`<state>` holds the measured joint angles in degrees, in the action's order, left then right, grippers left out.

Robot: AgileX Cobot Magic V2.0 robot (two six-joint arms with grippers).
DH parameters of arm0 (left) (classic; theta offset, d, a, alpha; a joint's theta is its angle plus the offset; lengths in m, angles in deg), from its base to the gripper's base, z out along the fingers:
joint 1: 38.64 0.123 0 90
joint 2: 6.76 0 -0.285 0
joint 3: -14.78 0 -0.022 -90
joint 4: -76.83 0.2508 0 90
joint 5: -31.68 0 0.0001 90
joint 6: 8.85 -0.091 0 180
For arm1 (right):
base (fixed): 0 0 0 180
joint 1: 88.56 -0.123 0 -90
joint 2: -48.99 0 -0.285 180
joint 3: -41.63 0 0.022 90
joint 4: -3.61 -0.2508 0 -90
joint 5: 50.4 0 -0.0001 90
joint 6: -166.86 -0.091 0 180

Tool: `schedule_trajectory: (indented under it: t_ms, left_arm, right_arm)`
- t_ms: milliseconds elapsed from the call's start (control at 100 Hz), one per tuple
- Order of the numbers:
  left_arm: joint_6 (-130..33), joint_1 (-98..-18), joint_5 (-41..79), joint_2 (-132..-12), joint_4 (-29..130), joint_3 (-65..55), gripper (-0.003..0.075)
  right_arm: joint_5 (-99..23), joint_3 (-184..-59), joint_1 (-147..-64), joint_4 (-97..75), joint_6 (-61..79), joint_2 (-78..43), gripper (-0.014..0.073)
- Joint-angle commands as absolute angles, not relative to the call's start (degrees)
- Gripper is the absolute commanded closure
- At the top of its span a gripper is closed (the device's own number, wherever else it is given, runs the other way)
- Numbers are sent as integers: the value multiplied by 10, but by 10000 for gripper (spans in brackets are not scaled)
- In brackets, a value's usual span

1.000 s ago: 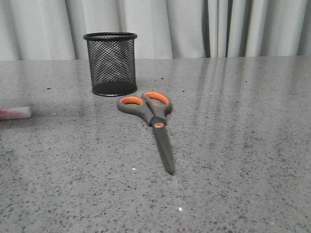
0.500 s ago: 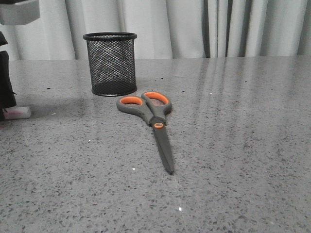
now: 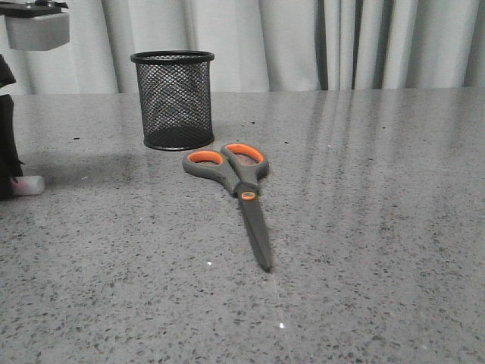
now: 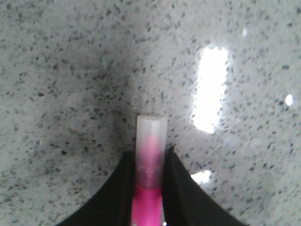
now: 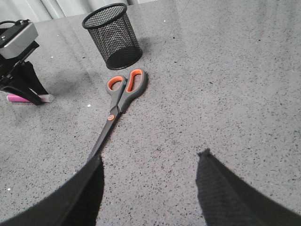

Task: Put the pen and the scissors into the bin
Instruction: 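Lift the pink marker with the left gripper and drop it into the mesh cup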

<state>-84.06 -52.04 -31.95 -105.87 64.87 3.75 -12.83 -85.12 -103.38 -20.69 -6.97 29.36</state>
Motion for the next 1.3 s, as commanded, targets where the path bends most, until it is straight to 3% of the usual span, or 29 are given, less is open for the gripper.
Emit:
schedule_trajectory:
  t_ms: [0, 160, 460, 840, 1290]
  left_arm:
    - [-790, -543, -333, -1031, 635, 47, 739]
    - [-743, -570, -245, -975, 578, 59, 739]
    - [-794, -566, 32, -856, 251, 60, 739]
    - [-1180, -568, -49, -920, -292, 60, 739]
    - [-1306, -568, -72, -1068, -292, 66, 739]
  right_arm:
    - [-164, -871, -1035, -212, -63, 283, 202]
    - [-160, -871, -1035, -212, -63, 283, 202]
    - [-160, -871, -1035, -212, -63, 283, 202]
    - [-160, -871, -1035, -212, -63, 283, 202]
    - [-160, -871, -1035, -212, -63, 283, 202]
